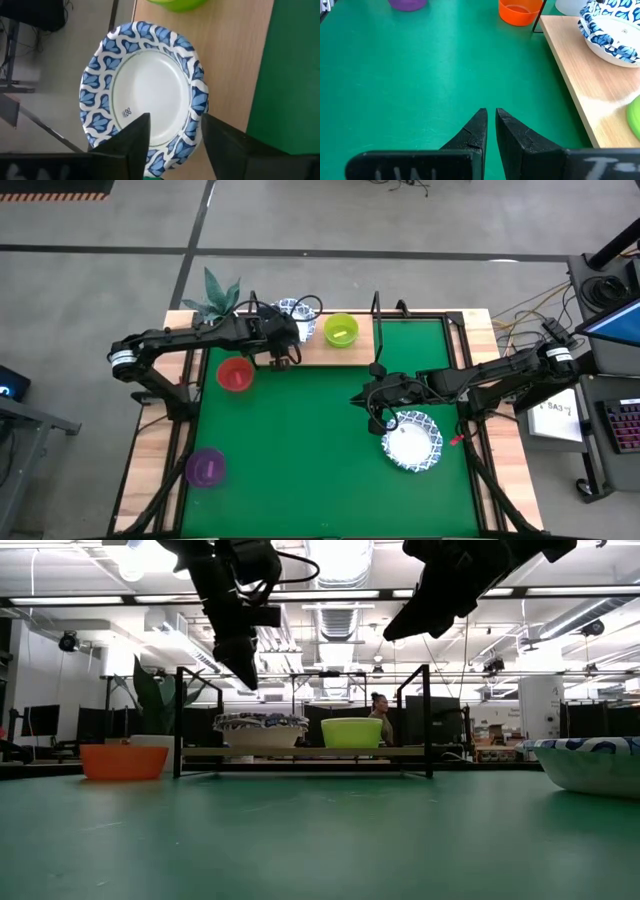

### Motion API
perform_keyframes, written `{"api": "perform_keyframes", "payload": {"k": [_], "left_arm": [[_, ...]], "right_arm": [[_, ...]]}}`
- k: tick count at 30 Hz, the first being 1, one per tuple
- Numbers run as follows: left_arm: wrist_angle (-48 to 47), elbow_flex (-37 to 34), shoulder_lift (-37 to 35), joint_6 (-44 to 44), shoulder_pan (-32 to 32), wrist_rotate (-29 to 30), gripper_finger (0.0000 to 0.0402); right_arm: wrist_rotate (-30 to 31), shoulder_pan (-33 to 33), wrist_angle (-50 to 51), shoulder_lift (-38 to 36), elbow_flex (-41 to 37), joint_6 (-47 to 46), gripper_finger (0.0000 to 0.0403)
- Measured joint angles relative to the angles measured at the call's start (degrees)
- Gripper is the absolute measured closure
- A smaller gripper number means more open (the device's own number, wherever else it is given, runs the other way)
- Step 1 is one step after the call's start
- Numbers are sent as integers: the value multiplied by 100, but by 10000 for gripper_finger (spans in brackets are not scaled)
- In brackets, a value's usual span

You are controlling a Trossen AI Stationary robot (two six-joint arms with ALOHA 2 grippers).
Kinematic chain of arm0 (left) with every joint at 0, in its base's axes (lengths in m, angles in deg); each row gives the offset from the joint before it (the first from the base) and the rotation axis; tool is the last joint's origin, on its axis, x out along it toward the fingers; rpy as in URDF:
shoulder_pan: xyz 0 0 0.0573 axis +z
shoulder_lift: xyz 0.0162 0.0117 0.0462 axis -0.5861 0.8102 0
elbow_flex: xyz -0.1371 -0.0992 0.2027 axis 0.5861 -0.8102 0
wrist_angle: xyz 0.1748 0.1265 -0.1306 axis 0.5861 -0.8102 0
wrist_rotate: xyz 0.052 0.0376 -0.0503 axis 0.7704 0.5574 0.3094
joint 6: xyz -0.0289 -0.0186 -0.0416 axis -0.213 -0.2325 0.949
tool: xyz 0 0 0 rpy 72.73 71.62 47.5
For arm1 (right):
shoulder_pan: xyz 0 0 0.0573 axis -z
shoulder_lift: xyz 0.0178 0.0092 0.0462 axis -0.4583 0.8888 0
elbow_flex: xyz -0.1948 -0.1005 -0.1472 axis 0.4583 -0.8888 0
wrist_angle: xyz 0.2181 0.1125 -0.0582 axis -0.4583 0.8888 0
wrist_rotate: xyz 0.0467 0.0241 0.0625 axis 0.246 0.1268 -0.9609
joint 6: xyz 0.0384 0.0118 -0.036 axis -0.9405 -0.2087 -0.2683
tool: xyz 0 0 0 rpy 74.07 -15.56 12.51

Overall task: Place and stack bowls onto a shelf
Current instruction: Stack the orange bowl on top of the yellow bowl on the shelf

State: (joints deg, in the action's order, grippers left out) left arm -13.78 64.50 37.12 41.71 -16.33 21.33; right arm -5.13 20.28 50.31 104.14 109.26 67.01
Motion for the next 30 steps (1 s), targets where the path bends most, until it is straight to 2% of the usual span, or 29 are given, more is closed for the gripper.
{"api": "perform_keyframes", "payload": {"k": [4, 8, 15, 19, 23, 27, 30], "left_arm": [[-183, 0, -9, 294, -55, -95, 227], [-390, 2, -127, 872, -250, -640, 229], [-289, -108, -781, 1508, -1192, -714, 242], [-77, -442, -1343, 1736, -1947, -736, 245], [-200, -889, -1827, 2482, -2657, -779, 246], [-572, -1410, -2233, 3284, -3173, -780, 246], [-823, -1854, -2427, 3825, -3249, -776, 246]], "right_arm": [[0, -1, -4, 0, 0, -3, 374], [-4, -1, 0, 0, 0, -288, 374], [-9, -154, 0, 1, 0, -1102, 374], [-13, -255, 2, 0, 2, -1713, 374], [-41, -415, 4, 2, 11, -2095, 374], [-7, -537, 1, 2, 13, -1974, 374], [160, -541, 2, 2, 13, -1780, 374]]}}
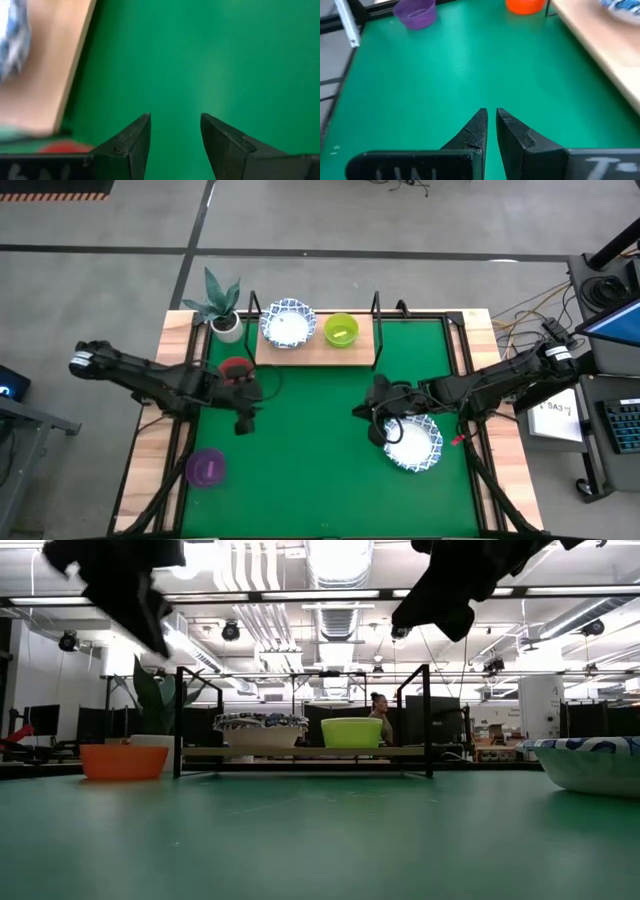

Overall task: Place and stack bowls onto a shelf
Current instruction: Stack the orange bowl on top of the yellow bowl on the shelf

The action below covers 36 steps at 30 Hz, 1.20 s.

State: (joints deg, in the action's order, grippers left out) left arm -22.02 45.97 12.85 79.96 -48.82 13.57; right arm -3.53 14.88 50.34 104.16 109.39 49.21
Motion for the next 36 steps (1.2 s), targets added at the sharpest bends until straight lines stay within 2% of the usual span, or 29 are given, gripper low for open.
{"api": "perform_keyframes", "payload": {"k": [4, 9, 17, 31, 36], "left_arm": [[-118, -480, -119, 621, 384, 9, 246], [-242, -871, -12, 1139, 1266, -22, 246], [-294, -1121, 430, 1186, 2258, -10, 246], [-214, -1106, 1357, 1181, 2355, -4, 247], [-203, -1106, 1495, 1181, 2351, -13, 266]], "right_arm": [[229, 2, -3, 0, 2, 265, 374], [290, 2, -4, 0, 4, 530, 374], [289, 2, -5, 2, 7, 513, 374], [295, 4, -20, 2, 7, 609, 374], [294, 2, -20, 2, 7, 542, 374]]}}
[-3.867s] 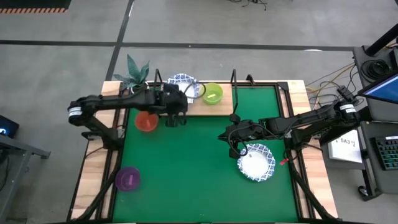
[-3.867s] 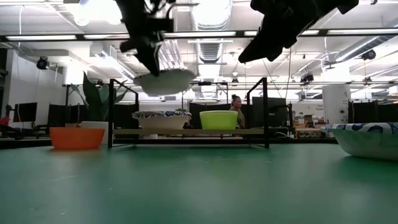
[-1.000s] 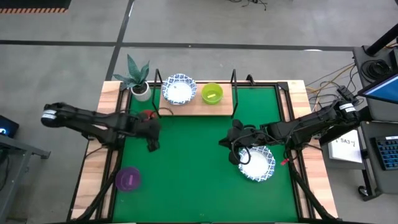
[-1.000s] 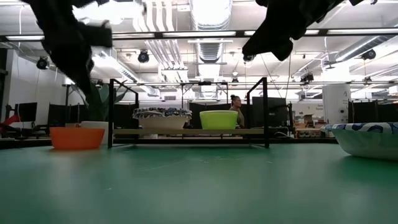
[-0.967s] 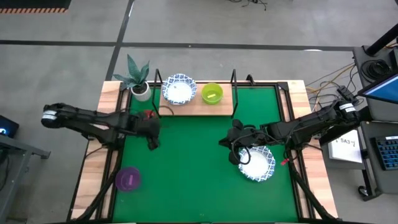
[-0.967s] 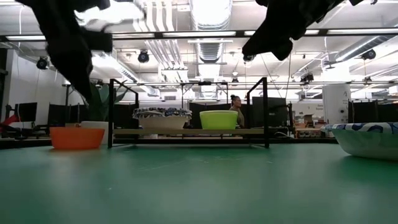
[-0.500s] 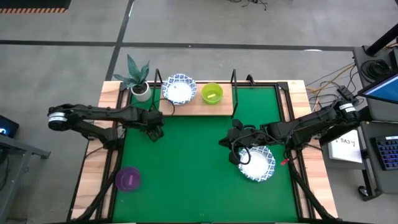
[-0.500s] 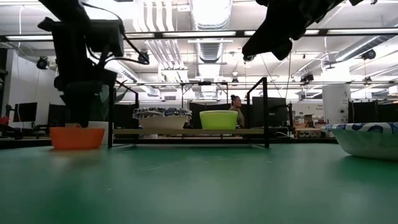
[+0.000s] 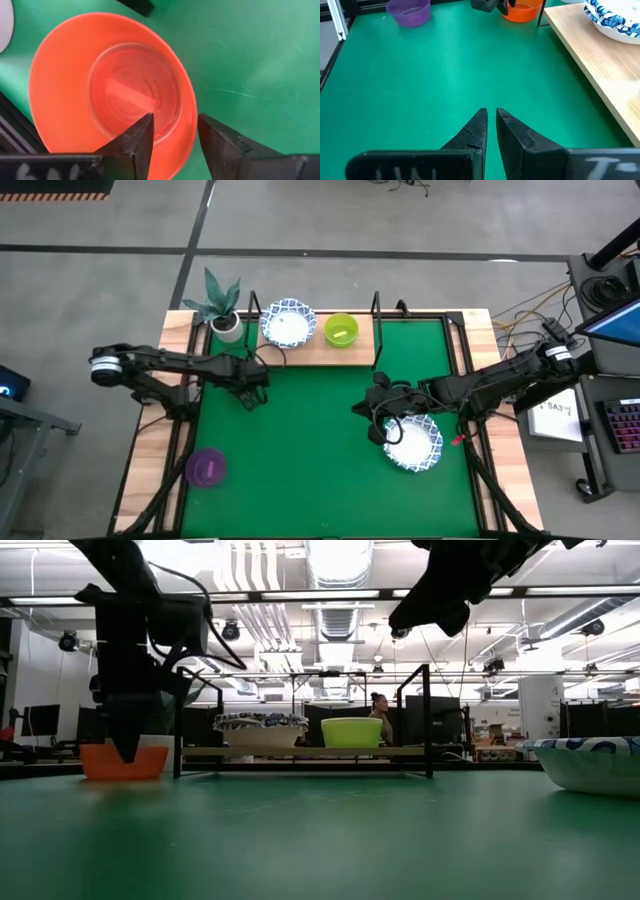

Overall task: Place and stack bowls onto a shelf
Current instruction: Stack the orange bowl on top of the yellow bowl on the shelf

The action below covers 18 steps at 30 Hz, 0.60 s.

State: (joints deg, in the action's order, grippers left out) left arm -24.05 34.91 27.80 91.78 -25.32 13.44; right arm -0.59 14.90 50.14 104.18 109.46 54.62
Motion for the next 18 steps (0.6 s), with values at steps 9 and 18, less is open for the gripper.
{"api": "perform_keyframes", "payload": {"k": [9, 18], "left_arm": [[-20, -2, -13, 4, -16, -175, 366], [-796, 359, -424, -460, -967, -1222, 400]], "right_arm": [[3, 0, -2, 0, 0, 223, 374], [-4, -11, 2, 0, -6, 309, 374]]}}
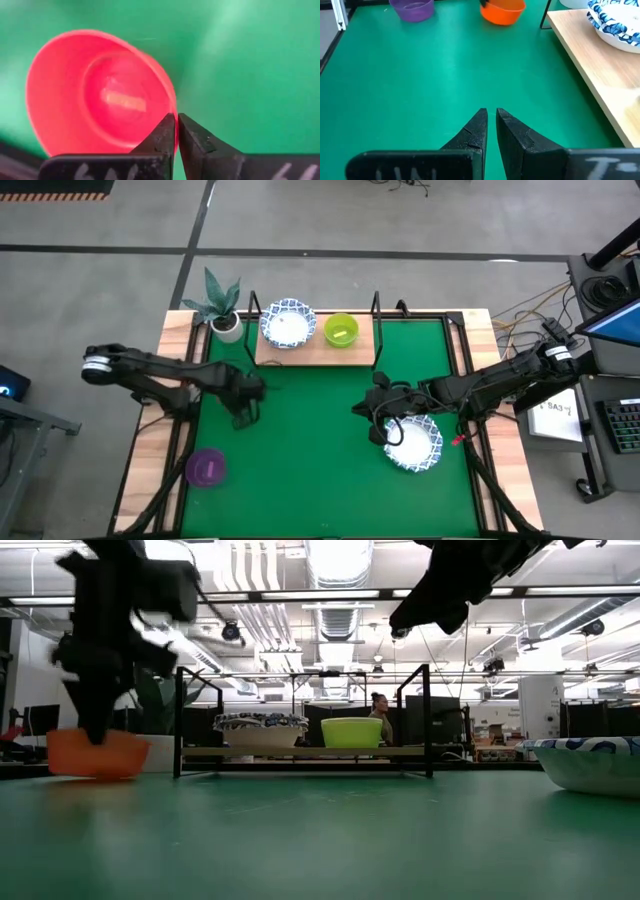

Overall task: Place and stack bowls onto a shelf
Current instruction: Stack the orange bowl on top of the yellow bowl on the shelf

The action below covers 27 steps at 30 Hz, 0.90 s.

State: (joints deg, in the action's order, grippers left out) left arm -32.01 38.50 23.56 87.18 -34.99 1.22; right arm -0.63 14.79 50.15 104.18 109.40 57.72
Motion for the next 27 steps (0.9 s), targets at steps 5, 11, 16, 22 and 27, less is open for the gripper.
{"api": "perform_keyframes", "payload": {"k": [5, 11, 16, 22, 27], "left_arm": [[165, 677, -123, -443, -919, -119, 401], [1748, 1479, 0, -2527, -1468, 1015, 401], [3870, 1551, 228, -4877, -1046, 1647, 401], [5367, 1564, 787, -5988, 266, 1535, 402], [5699, 2008, 1608, -5822, 1120, 750, 401]], "right_arm": [[-2, 0, 1, 2, -5, 199, 374], [-25, -2, 117, -2, -5, 405, 374], [-46, -2, 389, -4, -10, 336, 374], [-48, -101, 381, -4, -11, 340, 374], [-47, -135, 342, -4, -11, 386, 374]]}}
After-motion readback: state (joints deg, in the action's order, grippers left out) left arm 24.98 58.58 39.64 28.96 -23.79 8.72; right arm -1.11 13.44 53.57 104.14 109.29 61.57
